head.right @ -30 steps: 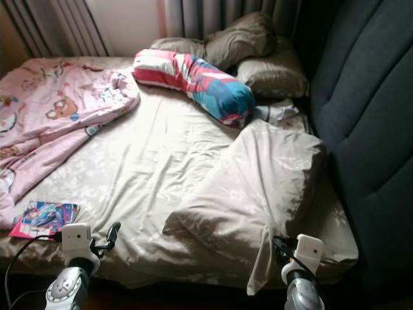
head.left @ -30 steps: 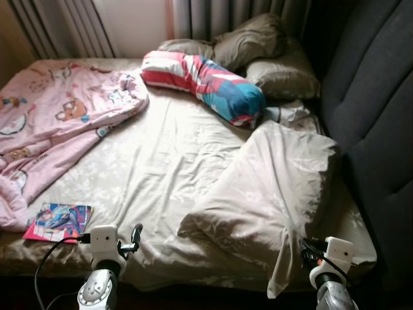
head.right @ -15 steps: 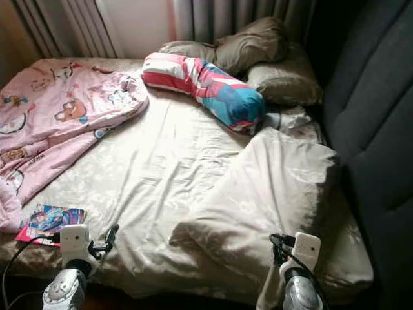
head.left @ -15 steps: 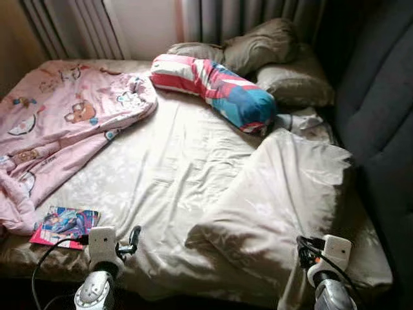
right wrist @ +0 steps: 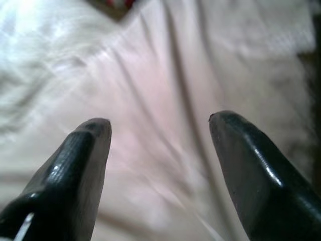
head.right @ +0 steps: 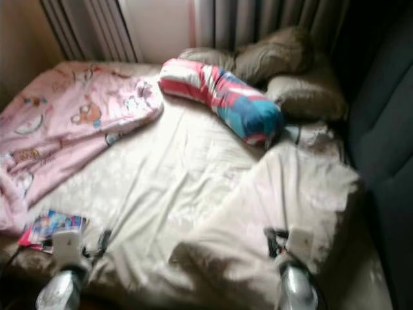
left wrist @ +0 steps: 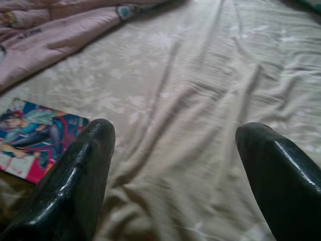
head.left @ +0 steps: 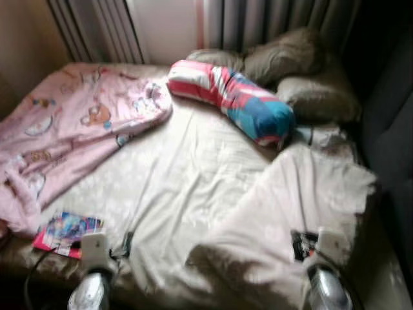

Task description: Clean up the room

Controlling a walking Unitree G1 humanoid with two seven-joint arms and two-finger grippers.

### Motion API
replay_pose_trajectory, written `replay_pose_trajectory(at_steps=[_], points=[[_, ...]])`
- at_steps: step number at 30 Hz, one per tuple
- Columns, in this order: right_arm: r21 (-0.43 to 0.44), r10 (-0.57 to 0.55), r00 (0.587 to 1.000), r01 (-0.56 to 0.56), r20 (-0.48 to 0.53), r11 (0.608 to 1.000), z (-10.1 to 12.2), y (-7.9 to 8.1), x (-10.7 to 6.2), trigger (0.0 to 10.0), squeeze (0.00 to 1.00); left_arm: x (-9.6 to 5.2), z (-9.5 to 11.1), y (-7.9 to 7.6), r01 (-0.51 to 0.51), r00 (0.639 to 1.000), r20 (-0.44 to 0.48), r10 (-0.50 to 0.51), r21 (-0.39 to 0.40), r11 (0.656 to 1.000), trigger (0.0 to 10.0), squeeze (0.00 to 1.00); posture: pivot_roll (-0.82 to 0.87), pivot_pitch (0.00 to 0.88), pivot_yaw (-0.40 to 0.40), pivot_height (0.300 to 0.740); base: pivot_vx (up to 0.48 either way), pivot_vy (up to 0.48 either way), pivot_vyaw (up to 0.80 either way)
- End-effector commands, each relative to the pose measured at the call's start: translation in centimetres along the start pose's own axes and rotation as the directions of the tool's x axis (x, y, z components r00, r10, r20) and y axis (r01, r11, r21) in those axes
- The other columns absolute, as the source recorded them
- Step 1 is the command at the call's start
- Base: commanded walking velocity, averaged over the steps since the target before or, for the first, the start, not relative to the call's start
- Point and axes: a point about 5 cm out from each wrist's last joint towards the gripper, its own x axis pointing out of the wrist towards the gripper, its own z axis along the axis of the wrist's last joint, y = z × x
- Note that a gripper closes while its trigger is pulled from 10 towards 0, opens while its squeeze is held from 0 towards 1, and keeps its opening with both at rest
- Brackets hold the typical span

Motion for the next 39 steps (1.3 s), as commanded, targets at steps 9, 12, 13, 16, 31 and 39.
replay_pose_trajectory(at_steps=[9, 12, 13, 16, 31, 39], points=[[0.005, -0.024, 0.995, 0.024, -0.093, 1.0, -2.1, -0.8, -1.1, 10.0, 0.2, -0.3, -0.3, 0.3, 0.0, 1.0, -0.02, 0.0, 0.015, 1.0, 10.0, 0.0, -0.06, 0.11, 0.011, 0.74, 0.0, 0.0, 0.0], [0.037, 0.011, 0.988, -0.006, -0.152, 0.999, -3.0, -0.6, -1.4, 10.0, 1.0, -0.3, -0.3, 0.4, 0.003, 1.0, -0.024, -0.002, 0.02, 1.0, 10.0, 0.0, -0.06, 0.117, 0.015, 0.74, 0.0, 0.0, 0.0], [0.037, 0.011, 0.988, -0.006, -0.152, 0.999, -3.0, -0.6, -1.4, 10.0, 1.0, -0.3, -0.3, 0.4, 0.003, 1.0, -0.024, -0.002, 0.02, 1.0, 10.0, 0.0, -0.06, 0.117, 0.015, 0.74, 0.0, 0.0, 0.0], [0.02, 0.001, 0.978, 0.003, -0.208, 1.0, -3.7, -0.6, -1.6, 10.0, 1.0, -0.3, -0.3, 0.6, 0.009, 1.0, -0.026, -0.008, 0.028, 1.0, 10.0, 0.0, -0.05, 0.127, 0.021, 0.74, 0.0, 0.0, 0.0], [0.11, 0.06, 0.941, -0.025, -0.334, 0.994, -5.0, 1.1, -1.7, 10.0, 0.0, -0.4, 0.4, 1.8, 0.027, 1.0, -0.016, -0.026, 0.076, 0.997, 10.0, 0.0, -0.01, 0.179, 0.068, 0.74, 0.0, 0.0, 0.0], [0.043, 0.04, 0.926, -0.026, -0.376, 0.999, -5.3, 1.3, -1.7, 10.0, 0.0, -0.3, 1.1, 2.1, 0.051, 0.999, -0.001, -0.051, 0.094, 0.994, 10.0, 0.0, 0.02, 0.219, 0.105, 0.74, 0.0, 0.0, 0.0]])
